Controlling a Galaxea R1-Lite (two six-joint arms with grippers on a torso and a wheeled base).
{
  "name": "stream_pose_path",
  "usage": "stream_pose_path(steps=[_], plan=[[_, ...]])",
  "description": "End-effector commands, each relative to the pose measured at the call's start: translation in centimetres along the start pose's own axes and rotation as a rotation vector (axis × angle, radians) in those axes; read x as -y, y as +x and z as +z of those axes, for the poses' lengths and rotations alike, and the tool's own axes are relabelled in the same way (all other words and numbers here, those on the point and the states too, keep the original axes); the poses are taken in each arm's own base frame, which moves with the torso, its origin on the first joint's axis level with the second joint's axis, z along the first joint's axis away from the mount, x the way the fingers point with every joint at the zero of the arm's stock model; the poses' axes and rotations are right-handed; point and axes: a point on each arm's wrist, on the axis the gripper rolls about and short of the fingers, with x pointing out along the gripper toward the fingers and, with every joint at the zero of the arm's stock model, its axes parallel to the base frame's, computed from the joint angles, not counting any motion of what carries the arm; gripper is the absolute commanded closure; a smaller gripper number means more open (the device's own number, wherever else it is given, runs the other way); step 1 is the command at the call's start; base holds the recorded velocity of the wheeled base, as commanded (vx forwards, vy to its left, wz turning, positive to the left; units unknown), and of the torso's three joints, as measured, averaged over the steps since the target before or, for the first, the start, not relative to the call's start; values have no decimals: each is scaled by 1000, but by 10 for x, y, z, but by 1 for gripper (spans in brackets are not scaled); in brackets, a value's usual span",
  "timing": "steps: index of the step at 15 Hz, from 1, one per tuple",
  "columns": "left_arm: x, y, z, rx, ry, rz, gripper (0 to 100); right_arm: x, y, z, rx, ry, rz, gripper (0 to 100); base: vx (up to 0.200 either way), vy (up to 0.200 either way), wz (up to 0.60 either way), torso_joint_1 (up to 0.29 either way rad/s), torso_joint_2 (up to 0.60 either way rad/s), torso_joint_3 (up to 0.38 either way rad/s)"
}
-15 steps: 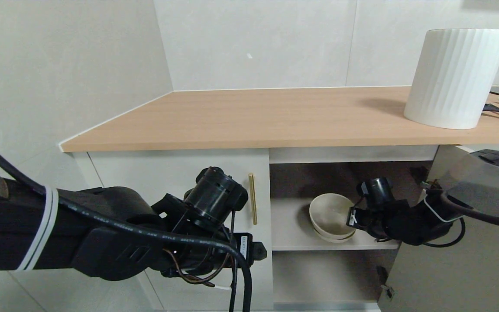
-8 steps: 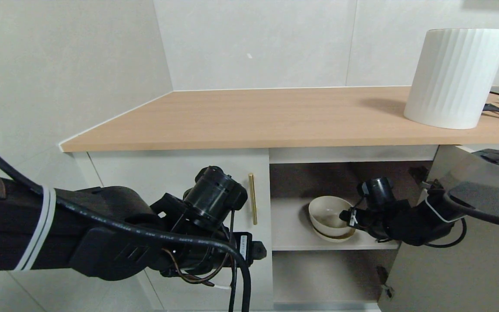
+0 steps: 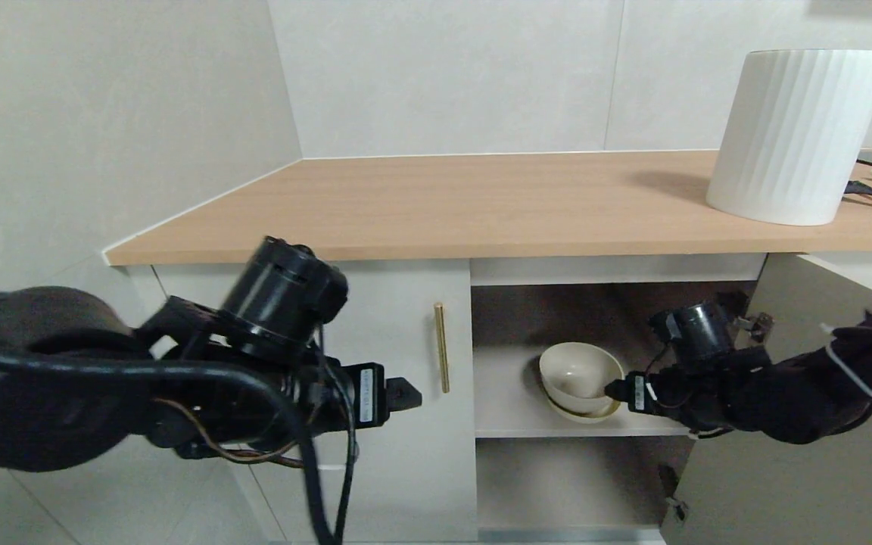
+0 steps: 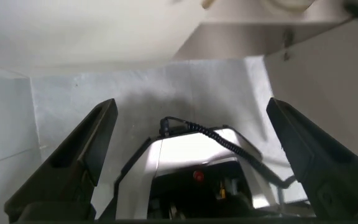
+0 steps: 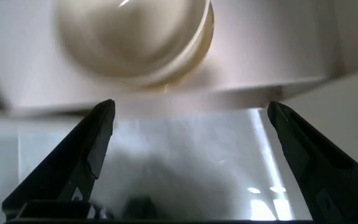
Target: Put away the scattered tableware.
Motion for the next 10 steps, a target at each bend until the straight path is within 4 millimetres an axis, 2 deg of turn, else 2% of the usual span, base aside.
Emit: stream_pose_path(steps=[1,2,4,7,9,10], plan=[[-23,-65,4,119,-55,-29,0,11,-148,7,104,-134,186,0,0,0,0,0,0,0],[-31,-81,-5,110,-56,-21,0,8,-177,6,74,-164,216,0,0,0,0,0,0,0],[-43,-96,-19,128,-61,-21,0,11,-191,0,45,-133,215,0,0,0,0,0,0,0],[-63,-111,-23,200,-127,6,0,20,-211,-3,51,-22,217,0,0,0,0,0,0,0],[-63,-108,-13,302,-150,-29,0,28,-229,-7,32,-22,204,0,0,0,0,0,0,0],[-62,-105,-10,327,-153,-44,0,29,-230,-7,26,-24,200,0,0,0,0,0,0,0]])
